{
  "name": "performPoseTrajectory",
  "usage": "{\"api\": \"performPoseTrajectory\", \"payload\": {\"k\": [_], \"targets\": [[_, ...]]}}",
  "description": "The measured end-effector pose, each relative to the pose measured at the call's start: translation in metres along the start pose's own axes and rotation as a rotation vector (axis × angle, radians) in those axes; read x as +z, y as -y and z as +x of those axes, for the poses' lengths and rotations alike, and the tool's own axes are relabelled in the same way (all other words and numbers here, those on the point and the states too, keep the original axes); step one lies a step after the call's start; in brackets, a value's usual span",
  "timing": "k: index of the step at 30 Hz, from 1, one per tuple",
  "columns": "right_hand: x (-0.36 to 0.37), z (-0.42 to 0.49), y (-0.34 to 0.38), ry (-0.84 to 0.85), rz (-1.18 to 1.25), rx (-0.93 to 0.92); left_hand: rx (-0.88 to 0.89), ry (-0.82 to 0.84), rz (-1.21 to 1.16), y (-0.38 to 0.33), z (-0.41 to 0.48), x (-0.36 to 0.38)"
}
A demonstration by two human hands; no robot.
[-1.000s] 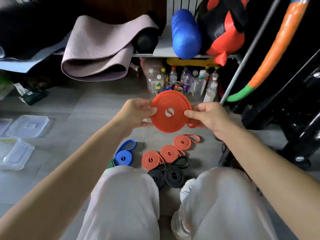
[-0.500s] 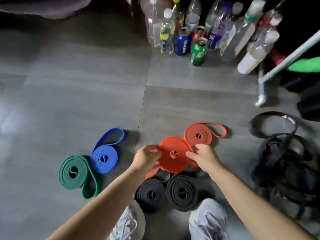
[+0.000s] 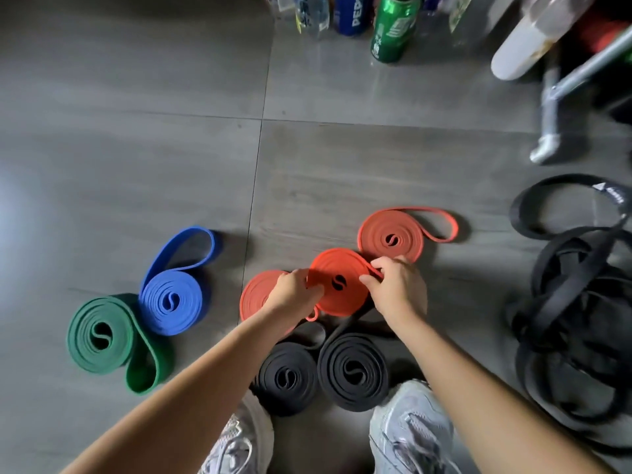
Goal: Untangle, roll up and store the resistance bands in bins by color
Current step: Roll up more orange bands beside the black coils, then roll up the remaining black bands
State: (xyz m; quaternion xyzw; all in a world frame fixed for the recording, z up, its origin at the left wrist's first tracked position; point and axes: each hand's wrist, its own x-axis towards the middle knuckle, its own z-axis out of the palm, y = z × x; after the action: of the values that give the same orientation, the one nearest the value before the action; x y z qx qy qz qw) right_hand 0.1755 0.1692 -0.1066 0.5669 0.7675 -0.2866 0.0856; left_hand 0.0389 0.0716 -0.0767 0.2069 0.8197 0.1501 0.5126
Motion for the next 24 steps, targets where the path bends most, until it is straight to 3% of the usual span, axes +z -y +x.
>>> {"api": "performPoseTrajectory", "payload": {"k": [3, 6, 12, 16, 19, 24], "targets": [[-0.003, -0.008, -0.012, 0.062, 0.114, -0.062, 0.024, -0.054, 0.184, -0.008, -0.002, 0.005], [-0.015, -0.023, -0.038, 0.019, 0.175, -0.036, 0.127, -0.118, 0.381, -0.021, -0.01, 0.02], [-0.051, -0.071, -0.131, -0.257, 0.045, 0.24, 0.298, -0.029, 0.477, -0.057, -0.027, 0.077], [-0.051, -0.1, -0.186, 0.013, 0.0, 0.552, 0.464, 0.046, 0.525, -0.073, -0.05, 0.105], [-0.051, -0.114, -0.192, 0.115, 0.113, 0.501, 0.519, 0.119, 0.557, -0.073, -0.063, 0.097], [-0.107, -0.134, -0.158, -0.099, 0.176, 0.286, 0.598, 0.026, 0.578, -0.101, -0.102, 0.056]]}}
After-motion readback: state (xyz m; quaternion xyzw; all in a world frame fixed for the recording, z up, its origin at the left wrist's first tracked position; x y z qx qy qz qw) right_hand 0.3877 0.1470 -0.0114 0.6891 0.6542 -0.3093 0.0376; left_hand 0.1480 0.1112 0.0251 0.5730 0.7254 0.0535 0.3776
